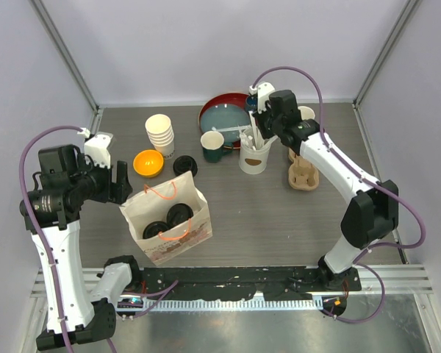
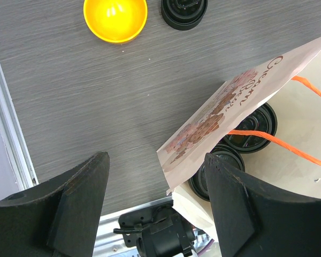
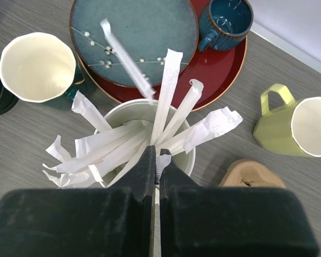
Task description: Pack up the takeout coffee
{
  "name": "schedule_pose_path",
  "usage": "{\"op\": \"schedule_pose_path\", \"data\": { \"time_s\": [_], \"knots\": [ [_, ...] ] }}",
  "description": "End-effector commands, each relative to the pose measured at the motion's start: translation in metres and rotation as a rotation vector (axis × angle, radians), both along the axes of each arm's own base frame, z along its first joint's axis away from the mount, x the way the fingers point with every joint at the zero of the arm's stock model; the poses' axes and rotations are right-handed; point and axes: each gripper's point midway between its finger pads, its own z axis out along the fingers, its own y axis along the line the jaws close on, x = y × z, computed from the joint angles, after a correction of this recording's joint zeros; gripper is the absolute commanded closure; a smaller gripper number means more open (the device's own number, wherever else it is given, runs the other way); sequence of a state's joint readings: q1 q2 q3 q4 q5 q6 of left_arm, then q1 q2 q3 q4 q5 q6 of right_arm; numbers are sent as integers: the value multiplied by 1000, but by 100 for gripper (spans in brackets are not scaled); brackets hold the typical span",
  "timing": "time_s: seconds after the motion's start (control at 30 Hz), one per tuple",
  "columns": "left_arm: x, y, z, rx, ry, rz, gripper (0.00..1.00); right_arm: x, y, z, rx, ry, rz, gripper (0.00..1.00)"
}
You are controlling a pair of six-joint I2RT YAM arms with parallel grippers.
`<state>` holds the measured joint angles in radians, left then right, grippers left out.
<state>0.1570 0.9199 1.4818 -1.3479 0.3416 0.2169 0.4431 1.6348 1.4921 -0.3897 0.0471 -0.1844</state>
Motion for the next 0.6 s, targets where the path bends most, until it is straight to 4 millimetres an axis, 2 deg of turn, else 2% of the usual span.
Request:
{"op": "schedule_pose_path", "data": {
  "time_s": [0.0,0.07,0.2,0.4,0.43,0.5,0.53,0.57],
  "knots": [
    [-2,-3,1,-4,-12,-17,25,5,7,-2,23,0,11,99],
    [-2,-3,1,-4,-12,-19,25,5,8,-2,28,9,11,99],
    [-2,-3,1,-5,-11,-20,25,2,9,11,50,-13,17,99],
    [-2,-4,0,-10,-8,-22,25,-13,12,71,136,-127,55,99],
    [-2,-4,0,-10,-6,-22,25,-18,9,91,158,-175,54,99],
    [-2,-4,1,-9,-9,-24,25,-22,6,113,180,-232,52,99],
    [-3,-5,2,-8,-11,-25,25,-32,-1,136,200,-284,47,99],
    [-3,-4,2,-8,-11,-23,24,-36,-2,146,210,-310,48,99]
  ]
}}
